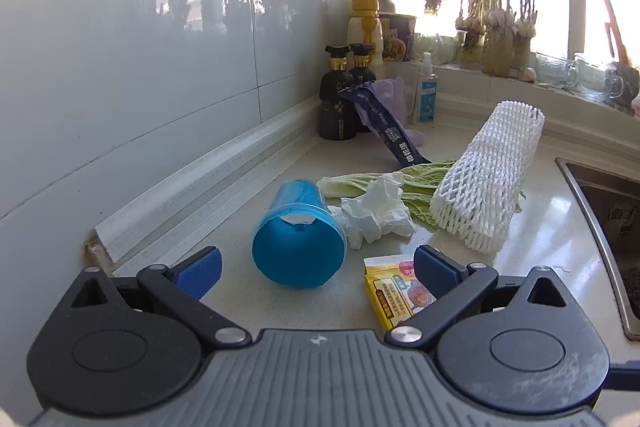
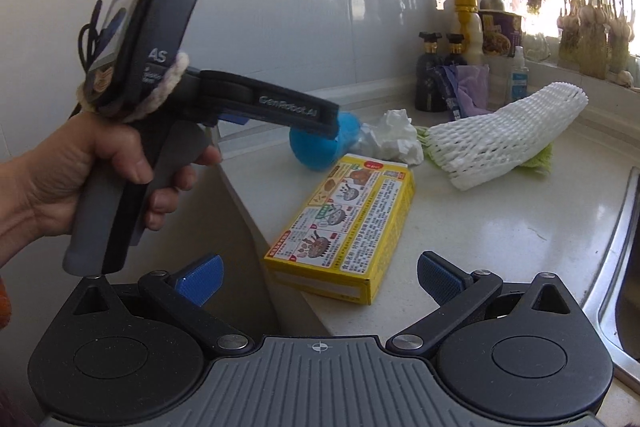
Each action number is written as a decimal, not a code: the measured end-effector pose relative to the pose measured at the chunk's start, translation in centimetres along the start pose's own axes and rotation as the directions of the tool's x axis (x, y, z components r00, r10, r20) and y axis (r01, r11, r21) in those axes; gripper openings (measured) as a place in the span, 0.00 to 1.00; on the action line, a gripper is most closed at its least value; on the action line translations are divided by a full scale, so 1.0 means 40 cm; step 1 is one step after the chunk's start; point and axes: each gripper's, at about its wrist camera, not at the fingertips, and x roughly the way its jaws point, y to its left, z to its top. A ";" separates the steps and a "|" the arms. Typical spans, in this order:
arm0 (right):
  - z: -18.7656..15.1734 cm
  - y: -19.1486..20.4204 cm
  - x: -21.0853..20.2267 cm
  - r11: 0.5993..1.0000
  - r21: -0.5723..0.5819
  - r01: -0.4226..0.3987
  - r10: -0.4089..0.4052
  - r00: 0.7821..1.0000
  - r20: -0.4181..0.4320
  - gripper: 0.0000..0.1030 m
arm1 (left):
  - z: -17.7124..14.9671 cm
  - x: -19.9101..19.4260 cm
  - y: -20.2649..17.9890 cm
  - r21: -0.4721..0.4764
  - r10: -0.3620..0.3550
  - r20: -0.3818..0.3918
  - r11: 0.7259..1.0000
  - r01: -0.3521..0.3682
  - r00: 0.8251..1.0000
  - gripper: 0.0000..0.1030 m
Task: Collect trash
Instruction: 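Close the left gripper on the blue plastic cup, then lift the blue cup with the left gripper while the right gripper approaches the yellow box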
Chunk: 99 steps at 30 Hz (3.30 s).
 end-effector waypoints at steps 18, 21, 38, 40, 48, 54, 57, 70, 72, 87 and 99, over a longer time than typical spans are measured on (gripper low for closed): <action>0.004 -0.033 0.023 0.997 0.072 0.014 -0.018 0.997 0.068 0.54 | 0.006 0.129 0.005 -0.043 0.122 -0.026 0.991 -0.123 0.992 0.76; 0.005 -0.061 0.012 0.993 0.110 0.034 -0.042 0.996 0.073 0.43 | 0.000 0.138 0.001 -0.023 0.182 -0.040 0.983 -0.183 0.983 0.66; -0.010 0.027 0.050 0.994 -0.023 0.104 -0.102 0.991 0.092 0.99 | -0.010 0.097 0.029 -0.019 0.181 -0.021 0.983 -0.181 0.983 0.65; -0.010 0.035 0.067 0.988 -0.040 0.149 -0.145 0.985 0.094 0.99 | -0.012 0.092 0.031 -0.011 0.177 -0.027 0.984 -0.177 0.984 0.64; 0.008 -0.054 0.051 0.971 0.051 0.234 -0.237 0.970 0.051 0.88 | -0.020 0.060 0.027 -0.025 0.161 -0.053 0.986 -0.163 0.985 0.64; 0.022 -0.113 0.050 0.977 0.114 0.180 -0.183 0.983 0.015 0.91 | -0.045 0.039 0.005 -0.062 0.127 -0.066 0.989 -0.131 0.990 0.66; 0.027 -0.089 0.043 0.985 0.097 0.144 -0.148 0.989 0.028 0.95 | -0.048 0.046 0.003 -0.055 0.142 -0.049 0.988 -0.145 0.989 0.66; 0.023 0.019 0.118 0.995 -0.007 0.104 -0.104 0.994 0.033 0.99 | -0.049 0.057 0.041 -0.102 0.150 -0.051 0.983 -0.154 0.987 0.64; 0.020 0.024 0.127 0.992 -0.013 0.127 -0.126 0.992 0.031 0.99 | -0.053 0.054 0.046 -0.111 0.148 -0.048 0.982 -0.152 0.988 0.64; 0.055 -0.176 0.074 0.929 0.355 -0.100 0.113 0.994 -0.015 0.99 | -0.084 -0.015 0.053 -0.138 0.059 -0.064 0.988 -0.068 0.996 0.63; 0.041 -0.272 0.141 0.713 0.665 -0.224 0.299 0.954 0.002 0.72 | -0.116 -0.075 0.023 -0.154 -0.031 -0.066 0.988 0.021 0.997 0.63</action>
